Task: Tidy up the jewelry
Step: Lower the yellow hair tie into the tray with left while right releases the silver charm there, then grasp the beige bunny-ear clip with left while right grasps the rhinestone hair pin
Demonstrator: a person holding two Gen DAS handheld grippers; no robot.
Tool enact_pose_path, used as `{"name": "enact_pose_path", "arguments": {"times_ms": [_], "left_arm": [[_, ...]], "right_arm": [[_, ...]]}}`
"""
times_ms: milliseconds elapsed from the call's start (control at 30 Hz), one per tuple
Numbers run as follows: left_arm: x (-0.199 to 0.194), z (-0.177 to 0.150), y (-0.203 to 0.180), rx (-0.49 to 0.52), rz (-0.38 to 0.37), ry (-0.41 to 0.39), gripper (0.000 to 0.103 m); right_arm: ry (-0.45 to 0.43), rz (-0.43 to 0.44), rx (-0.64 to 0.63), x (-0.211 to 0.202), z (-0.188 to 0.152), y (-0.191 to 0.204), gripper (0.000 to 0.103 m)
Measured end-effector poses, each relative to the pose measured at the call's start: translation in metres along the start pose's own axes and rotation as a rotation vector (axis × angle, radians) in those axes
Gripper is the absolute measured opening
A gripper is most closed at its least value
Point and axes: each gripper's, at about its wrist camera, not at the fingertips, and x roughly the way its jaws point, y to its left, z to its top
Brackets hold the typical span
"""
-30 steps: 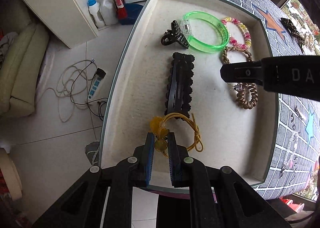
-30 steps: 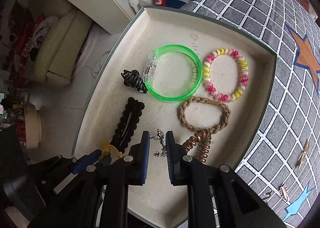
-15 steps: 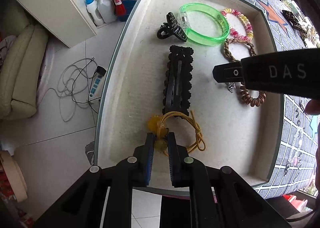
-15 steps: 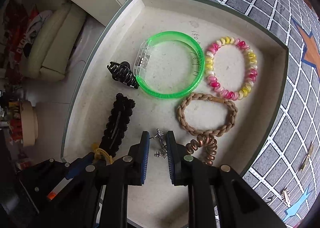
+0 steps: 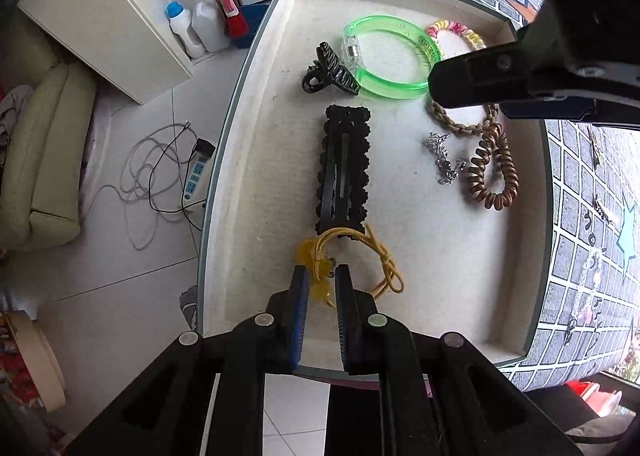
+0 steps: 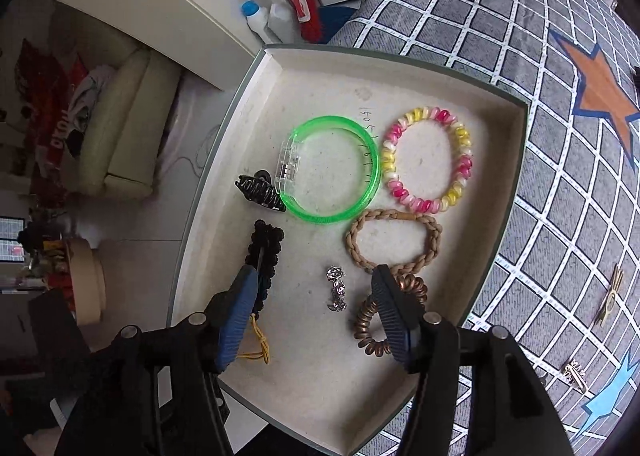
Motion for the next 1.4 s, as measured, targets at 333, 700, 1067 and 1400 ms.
{"name": "enact_pose_path", "arguments": {"times_ms": [333, 700, 1067, 1400], "left_arm": [[-0.012, 0.003, -0.009, 0.014, 0.048, -0.019, 0.103], [-0.036, 0.013, -0.034, 0.092, 0.066, -0.071, 0.103], [-0.063, 0.046, -0.106, 0.239, 0.010, -0.125, 0.103], [-0.062, 0.074, -0.180, 0.303, -0.084, -0.100, 0.103]], "right_arm": [[-0.064, -0.007, 0.075, -0.044, -0.015, -0.036, 0.080], [-0.084, -0.097, 0.244, -0.076, -0.066, -0.124, 0.080], [-0.063, -0.182, 0.473, -0.094, -0.138, -0.210, 0.080], [-0.064, -0.247, 0.445, -0.102, -0.166, -0.230, 0.080]]}}
